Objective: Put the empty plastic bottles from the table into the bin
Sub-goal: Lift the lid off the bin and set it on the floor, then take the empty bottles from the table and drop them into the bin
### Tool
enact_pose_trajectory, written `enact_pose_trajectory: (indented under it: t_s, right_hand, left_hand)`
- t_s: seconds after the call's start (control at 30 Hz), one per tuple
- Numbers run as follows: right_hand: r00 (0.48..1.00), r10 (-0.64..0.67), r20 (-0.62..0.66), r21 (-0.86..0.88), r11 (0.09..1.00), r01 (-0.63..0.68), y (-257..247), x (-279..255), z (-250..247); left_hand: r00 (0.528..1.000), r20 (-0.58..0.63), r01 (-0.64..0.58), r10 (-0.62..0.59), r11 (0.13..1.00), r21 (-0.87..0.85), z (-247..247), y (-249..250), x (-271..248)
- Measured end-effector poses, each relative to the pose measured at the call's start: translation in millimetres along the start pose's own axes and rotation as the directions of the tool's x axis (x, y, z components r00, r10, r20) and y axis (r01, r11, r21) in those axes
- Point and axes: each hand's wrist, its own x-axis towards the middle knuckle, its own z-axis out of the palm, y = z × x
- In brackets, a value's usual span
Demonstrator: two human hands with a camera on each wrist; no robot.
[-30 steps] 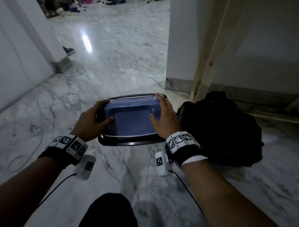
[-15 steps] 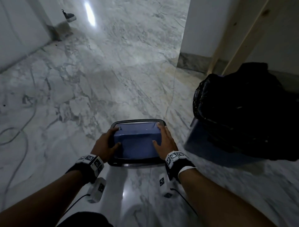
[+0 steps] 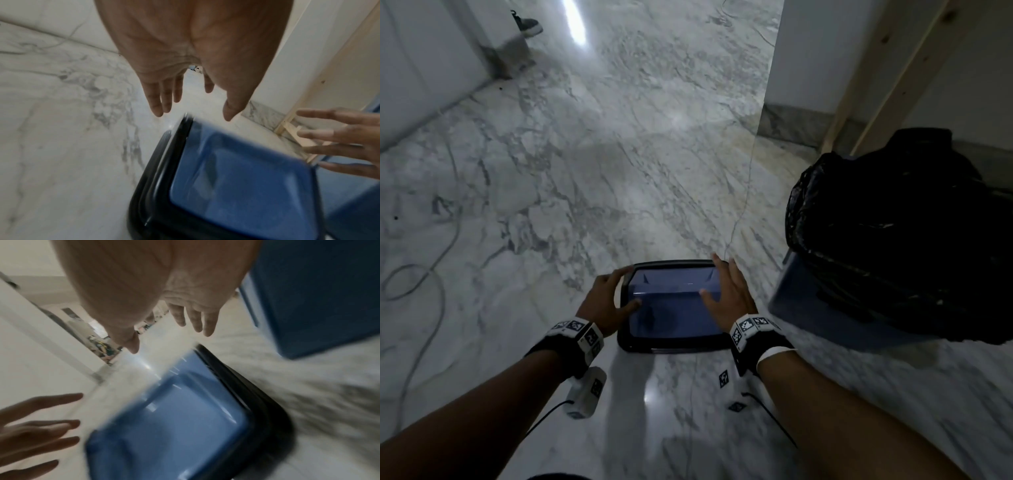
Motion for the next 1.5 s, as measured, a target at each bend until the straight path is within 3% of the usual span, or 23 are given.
enact_pose_trajectory:
  t_s: [0.27,0.5,0.67,0.87,1.03,1.27,1.5]
  right_hand:
    - [0.99,-0.136,-0.026,0.097,0.986,0.138,-185.8,-56.1,-118.2]
    - [0.974,-0.19,-0.121,0.085,0.976,0.201,-336.8,-126.9,-314.3]
    - [0.961,-0.162,-0.225,0.07,0.981,0.182,-389.4,-169.9,-464.6]
    - [0.938,-0.094,-0.335,0.028,0.994,0.11,-388.2,-202.3,-629.0]
    - [0.883,0.018,-0.468,0.025,1.0,-0.007,-350.5,-206.1,-719.4]
    - [0.819,0.157,-0.551,0.027,0.985,-0.171,-294.6,-162.7,-783.0]
    - [0.771,0.235,-0.592,-0.034,0.948,-0.315,-241.9,-66.6,-809.2]
  left_hand:
    - [0.998,-0.057,0.035,-0.036,0.999,-0.014,-149.9,129.6,-63.1]
    - [0.994,-0.092,-0.06,0.051,0.994,-0.095,-314.3,316.1,-127.9]
    - [0.985,-0.095,-0.153,0.144,0.984,-0.094,-395.5,462.4,-153.6]
    - [0.966,-0.044,-0.257,0.253,0.955,-0.151,-415.9,614.3,-160.7]
    - [0.94,0.034,-0.33,0.338,0.932,-0.148,-392.5,708.6,-139.1]
    - [0.894,0.108,-0.417,0.434,0.896,-0.15,-345.3,795.3,-71.8]
    - [0.883,0.028,-0.465,0.468,0.882,-0.083,-291.2,862.7,49.3]
